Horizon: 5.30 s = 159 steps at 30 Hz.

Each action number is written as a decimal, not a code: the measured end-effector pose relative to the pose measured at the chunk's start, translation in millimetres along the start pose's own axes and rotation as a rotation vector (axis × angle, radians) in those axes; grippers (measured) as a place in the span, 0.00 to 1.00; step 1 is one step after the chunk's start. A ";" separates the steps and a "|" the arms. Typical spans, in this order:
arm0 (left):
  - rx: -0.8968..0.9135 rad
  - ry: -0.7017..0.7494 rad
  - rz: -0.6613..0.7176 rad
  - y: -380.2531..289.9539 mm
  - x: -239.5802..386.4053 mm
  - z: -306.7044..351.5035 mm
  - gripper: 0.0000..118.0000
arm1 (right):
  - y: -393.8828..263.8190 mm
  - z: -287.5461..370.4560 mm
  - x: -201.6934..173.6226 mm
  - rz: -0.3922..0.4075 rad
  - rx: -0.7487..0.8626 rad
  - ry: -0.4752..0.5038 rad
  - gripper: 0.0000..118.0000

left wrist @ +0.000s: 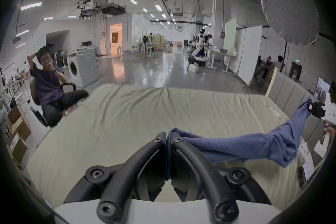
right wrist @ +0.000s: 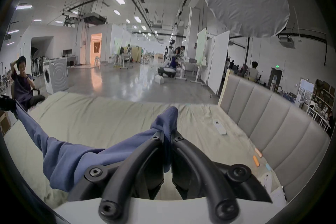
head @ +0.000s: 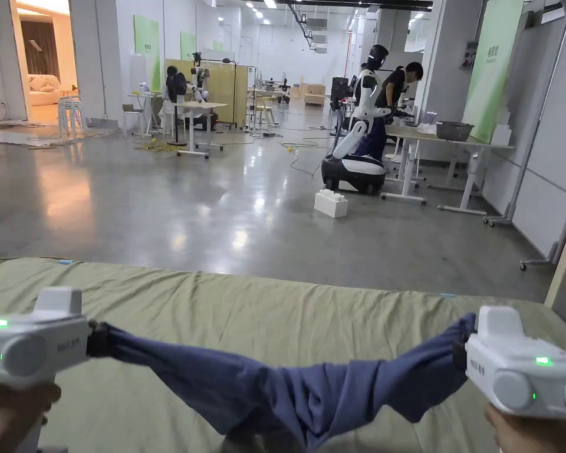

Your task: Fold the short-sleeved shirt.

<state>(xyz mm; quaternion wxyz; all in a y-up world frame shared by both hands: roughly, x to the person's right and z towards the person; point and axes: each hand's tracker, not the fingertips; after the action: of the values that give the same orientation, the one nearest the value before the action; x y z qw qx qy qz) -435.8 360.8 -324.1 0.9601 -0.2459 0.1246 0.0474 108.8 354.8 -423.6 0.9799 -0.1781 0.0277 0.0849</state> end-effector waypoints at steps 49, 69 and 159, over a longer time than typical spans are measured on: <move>0.265 -0.043 -0.085 -157.4 85.6 138.2 0.06 | -100.1 174.2 -96.0 -0.004 0.205 0.070 0.02; -0.095 -0.142 -0.064 -159.1 63.9 23.5 0.00 | -124.3 125.2 -85.3 0.023 0.098 0.074 0.00; 0.267 -0.072 -0.013 74.8 -18.7 135.2 0.04 | 12.4 117.8 35.4 0.075 0.003 -0.027 0.07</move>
<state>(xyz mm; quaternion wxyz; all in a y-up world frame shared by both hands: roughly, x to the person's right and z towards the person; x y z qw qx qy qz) -436.0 491.1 -238.9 0.9884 -0.1151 0.0939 0.0328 144.3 413.5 -320.8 0.9767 -0.1741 0.0212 0.1237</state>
